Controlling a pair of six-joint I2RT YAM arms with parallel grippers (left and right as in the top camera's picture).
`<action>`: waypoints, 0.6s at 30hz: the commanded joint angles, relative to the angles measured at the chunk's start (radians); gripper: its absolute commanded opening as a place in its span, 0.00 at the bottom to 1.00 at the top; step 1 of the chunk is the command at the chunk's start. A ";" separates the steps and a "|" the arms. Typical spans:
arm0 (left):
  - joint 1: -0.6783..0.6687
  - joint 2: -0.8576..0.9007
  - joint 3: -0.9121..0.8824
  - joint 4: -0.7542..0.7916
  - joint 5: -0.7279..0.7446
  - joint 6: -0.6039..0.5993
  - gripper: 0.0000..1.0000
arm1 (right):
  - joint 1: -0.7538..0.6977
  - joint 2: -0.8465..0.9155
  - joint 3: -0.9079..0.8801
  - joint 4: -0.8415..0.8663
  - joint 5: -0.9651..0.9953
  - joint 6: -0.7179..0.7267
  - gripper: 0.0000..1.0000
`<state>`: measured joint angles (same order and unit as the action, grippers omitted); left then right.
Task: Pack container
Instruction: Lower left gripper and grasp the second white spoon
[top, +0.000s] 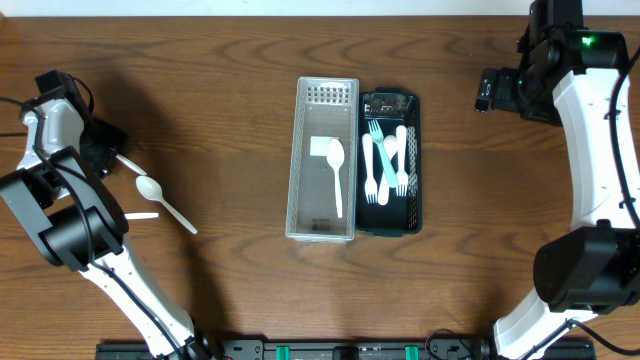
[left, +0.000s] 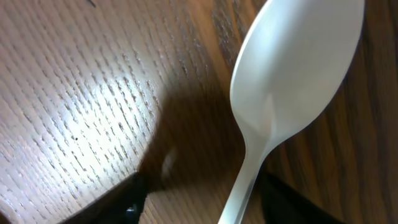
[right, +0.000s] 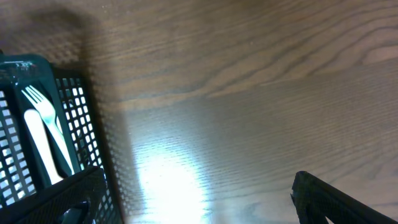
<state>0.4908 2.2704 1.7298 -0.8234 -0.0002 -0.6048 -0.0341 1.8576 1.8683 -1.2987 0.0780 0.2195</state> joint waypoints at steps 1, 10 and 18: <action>0.002 0.062 -0.013 -0.009 0.019 -0.007 0.40 | -0.004 0.006 -0.004 -0.005 -0.003 0.011 0.99; 0.002 0.062 -0.013 -0.001 0.019 -0.006 0.06 | -0.004 0.006 -0.004 -0.004 -0.003 0.011 0.99; -0.005 0.040 0.030 -0.042 0.019 -0.006 0.06 | -0.004 0.006 -0.004 -0.004 -0.003 0.011 0.99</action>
<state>0.4908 2.2707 1.7382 -0.8352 0.0013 -0.6060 -0.0341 1.8576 1.8683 -1.3010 0.0780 0.2195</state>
